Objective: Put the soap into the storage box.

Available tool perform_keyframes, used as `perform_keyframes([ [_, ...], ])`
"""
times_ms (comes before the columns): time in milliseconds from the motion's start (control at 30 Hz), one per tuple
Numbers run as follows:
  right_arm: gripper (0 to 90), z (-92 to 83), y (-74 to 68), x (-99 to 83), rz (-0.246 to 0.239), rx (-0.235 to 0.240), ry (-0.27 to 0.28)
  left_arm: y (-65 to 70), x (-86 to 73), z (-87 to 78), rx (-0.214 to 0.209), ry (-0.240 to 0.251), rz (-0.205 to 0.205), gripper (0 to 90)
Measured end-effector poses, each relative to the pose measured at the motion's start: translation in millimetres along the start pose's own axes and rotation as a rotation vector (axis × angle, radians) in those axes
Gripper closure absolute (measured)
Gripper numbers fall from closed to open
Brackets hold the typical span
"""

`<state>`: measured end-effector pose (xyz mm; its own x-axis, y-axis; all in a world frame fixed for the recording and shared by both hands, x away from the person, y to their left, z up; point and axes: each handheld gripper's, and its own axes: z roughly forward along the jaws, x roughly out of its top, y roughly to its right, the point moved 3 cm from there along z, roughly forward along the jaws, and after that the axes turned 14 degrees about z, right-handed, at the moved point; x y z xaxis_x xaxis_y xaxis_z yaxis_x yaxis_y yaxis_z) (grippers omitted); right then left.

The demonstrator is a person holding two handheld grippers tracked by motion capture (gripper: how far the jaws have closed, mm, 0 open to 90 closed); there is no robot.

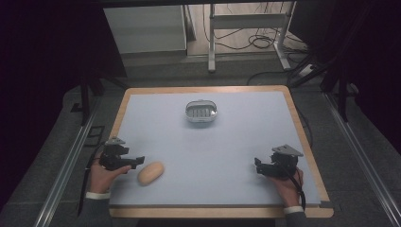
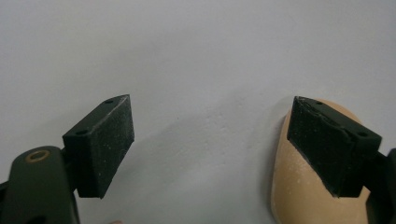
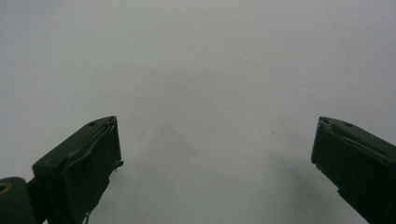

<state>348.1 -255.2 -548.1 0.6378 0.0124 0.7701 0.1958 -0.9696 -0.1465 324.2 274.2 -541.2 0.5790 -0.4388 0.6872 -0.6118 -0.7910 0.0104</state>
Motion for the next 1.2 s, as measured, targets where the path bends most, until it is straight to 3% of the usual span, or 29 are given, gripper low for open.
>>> perform_keyframes([
  [267, 3.9, -4.2, -1.8, -1.1, -0.037, 0.001, 0.034, 0.3, 0.7, -1.2, 0.011, -0.003, 0.005, 15.1],
  [467, 6.6, -9.0, 2.1, -2.1, -0.006, 0.024, 0.064, 0.3, 3.3, -0.8, 0.018, -0.004, 0.014, 15.1],
  [967, 7.2, -8.8, 2.4, -2.6, -0.009, 0.020, 0.063, 1.5, 0.0, -1.5, 0.031, -0.019, 0.013, 15.1],
  [1067, 7.2, -8.8, 2.7, -2.6, -0.006, 0.018, 0.063, 2.7, 1.5, -4.4, 0.042, -0.027, 0.020, 15.2],
  [1200, 7.2, -9.7, 3.8, -2.6, 0.005, 0.019, 0.072, 6.3, 10.7, -17.5, 0.041, 0.000, 0.034, 15.4],
])
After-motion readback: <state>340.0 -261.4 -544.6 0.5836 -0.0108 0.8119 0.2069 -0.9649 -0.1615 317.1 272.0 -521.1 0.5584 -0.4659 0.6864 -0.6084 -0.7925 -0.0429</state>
